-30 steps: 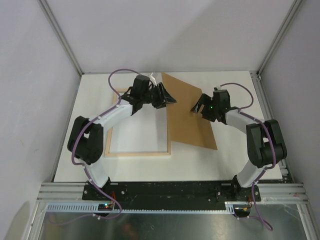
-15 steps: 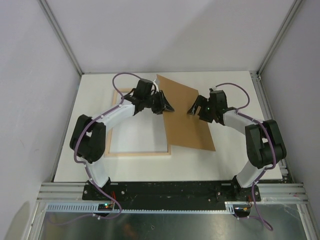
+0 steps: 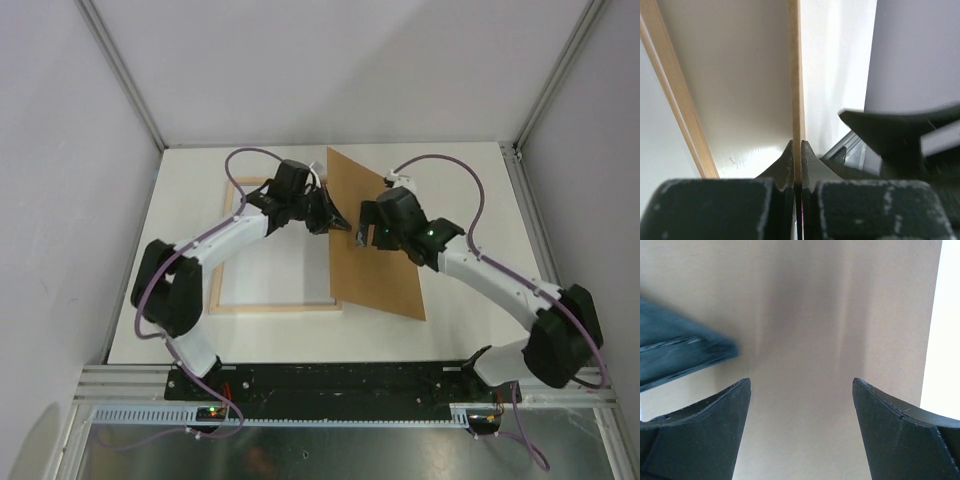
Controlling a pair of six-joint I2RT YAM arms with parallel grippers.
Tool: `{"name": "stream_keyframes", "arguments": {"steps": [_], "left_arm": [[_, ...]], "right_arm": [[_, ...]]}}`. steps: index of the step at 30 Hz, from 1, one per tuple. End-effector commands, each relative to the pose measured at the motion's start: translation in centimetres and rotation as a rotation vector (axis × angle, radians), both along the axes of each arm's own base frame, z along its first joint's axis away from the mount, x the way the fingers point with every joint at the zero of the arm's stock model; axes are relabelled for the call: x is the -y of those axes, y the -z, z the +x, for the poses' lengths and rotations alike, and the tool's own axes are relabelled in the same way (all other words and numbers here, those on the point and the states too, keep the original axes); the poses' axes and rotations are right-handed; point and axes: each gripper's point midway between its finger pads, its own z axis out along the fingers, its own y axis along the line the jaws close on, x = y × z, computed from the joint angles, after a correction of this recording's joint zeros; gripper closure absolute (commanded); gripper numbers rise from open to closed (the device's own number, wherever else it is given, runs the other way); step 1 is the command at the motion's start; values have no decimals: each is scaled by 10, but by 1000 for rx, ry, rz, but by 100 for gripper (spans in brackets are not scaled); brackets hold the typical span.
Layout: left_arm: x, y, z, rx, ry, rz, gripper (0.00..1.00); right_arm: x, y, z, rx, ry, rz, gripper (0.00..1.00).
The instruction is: Put the photo into the frame
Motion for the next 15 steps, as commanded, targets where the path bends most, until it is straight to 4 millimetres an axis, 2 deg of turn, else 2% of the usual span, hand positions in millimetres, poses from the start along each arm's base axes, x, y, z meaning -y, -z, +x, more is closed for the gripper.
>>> {"name": "stream_keyframes", "arguments": {"steps": [1,4,8,11,15], "left_arm": [[-10,-63,1,170,-140,-26,100],[-15,-80,0,211,-229,-25,100],[-14,-93,-3,239,-298,-25,100],[-9,-101,-9,254,-325,-30,100],[-3,-113,-13,277,-363,-38,100]], "right_arm": [[2,-76,-25,212,49,-160,13],[-19,-109,-55,318,15,-214,13],[-39,-146,-91,427,-22,-256,12],[-48,-159,-110,465,-54,-320,11],[-58,-158,-123,491,-75,-449,10]]}}
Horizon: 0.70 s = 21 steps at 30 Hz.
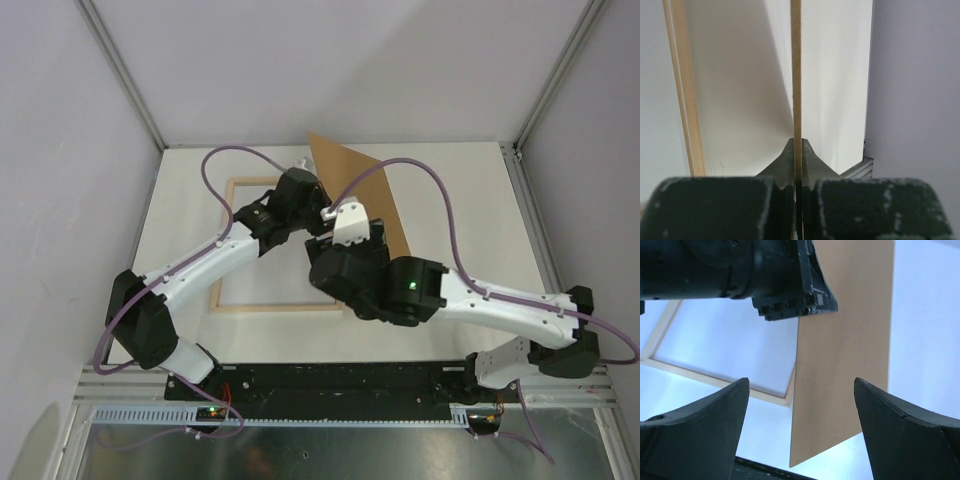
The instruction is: Put the photo into the frame
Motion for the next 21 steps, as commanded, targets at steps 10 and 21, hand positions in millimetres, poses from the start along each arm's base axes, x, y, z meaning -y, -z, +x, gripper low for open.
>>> {"name": "stream_keyframes", "arguments": {"steps": [10,21], "left_arm": [[12,-70,-3,129,-102,-121,100],[12,-76,-3,125,-107,-135,100]], "right_arm": [[10,32,-6,72,115,-346,12],[27,71,1,32,151,-403,24]]}}
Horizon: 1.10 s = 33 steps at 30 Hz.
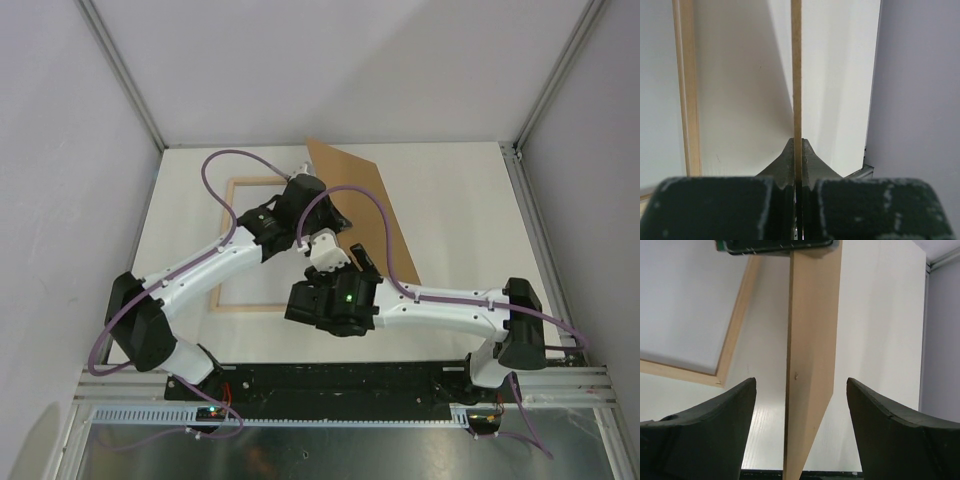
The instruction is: Put the photo into the frame
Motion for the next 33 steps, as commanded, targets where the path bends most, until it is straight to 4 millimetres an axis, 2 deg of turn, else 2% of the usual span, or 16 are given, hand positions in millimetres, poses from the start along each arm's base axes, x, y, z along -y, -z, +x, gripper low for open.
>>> {"name": "stream_keyframes", "arguments": {"steps": [1,11,15,17,21,24,26,29,33], "left_arm": [[6,-77,9,142,-32,-159,100],[9,-84,10,143,-26,-174,100],[11,-85,11,143,-23,-174,100],[12,-86,11,145,-21,-175,100],[13,-86,13,148,-17,-172,100],[15,-87,16,148,-16,-174,100],[16,-89,20,150,-14,-175,91],[17,-96,25,166,-1,-177,66],[12,-109,37,200,8,-181,41]], "right_arm": [[8,-7,8,43,43,49,25],[15,1,13,57,60,-10,44],[18,2,14,73,68,-24,55],[20,1,14,83,74,-30,65],[22,-4,16,105,82,-43,93],[24,-10,16,127,87,-62,99],[26,-15,16,148,89,-78,100],[29,-23,16,177,96,-91,100],[35,-37,18,208,99,-92,100]]}}
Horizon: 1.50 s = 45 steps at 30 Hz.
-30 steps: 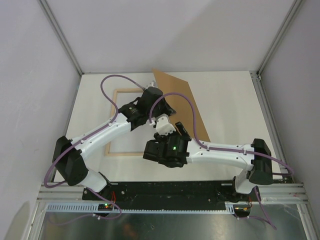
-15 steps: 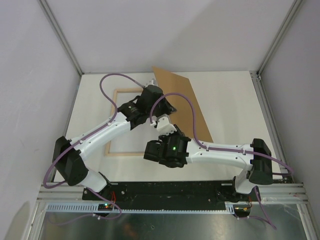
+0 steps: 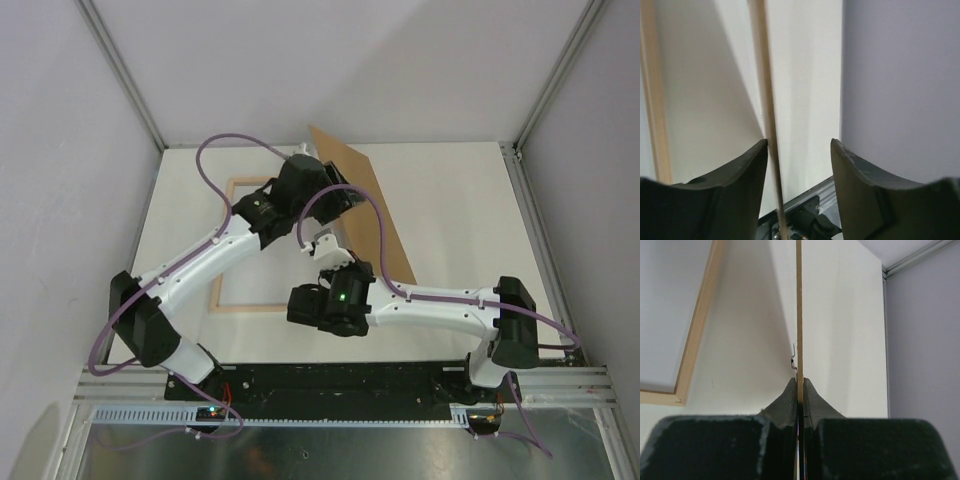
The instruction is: Put the photo into the frame
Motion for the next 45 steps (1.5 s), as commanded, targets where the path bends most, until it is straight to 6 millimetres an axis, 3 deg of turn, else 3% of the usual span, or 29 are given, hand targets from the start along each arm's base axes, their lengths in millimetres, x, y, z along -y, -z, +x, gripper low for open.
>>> {"name": "stream_keyframes", "arguments": {"steps": [1,6,11,15,21,25,28,31,34,37,45], "left_arm": [[0,-72,26,166,-1,-121,35],[-12,-94,39,230,41,-123,5],[-43,-116,58,305,26,-112,1],[-88,-131,75,367,-54,-77,0],[-194,-118,103,373,-307,6,4],[-277,-73,120,288,-499,86,21],[-338,-15,125,158,-629,136,38],[-376,47,123,15,-701,180,56],[-395,98,117,-101,-729,238,73],[-405,138,111,-191,-748,287,83],[-412,205,98,-348,-736,368,98]], "right_arm": [[11,-40,7,126,25,36,100],[21,-51,13,141,36,43,100],[32,-61,20,142,48,56,100],[40,-69,28,129,55,98,100],[47,-95,47,67,10,371,100],[47,-122,60,23,-76,620,100],[40,-137,68,-33,-165,816,100],[32,-151,75,-63,-239,986,100],[25,-155,81,-122,-297,1136,100],[19,-159,85,-164,-368,1263,100],[20,-140,94,-236,-450,1500,100]]}}
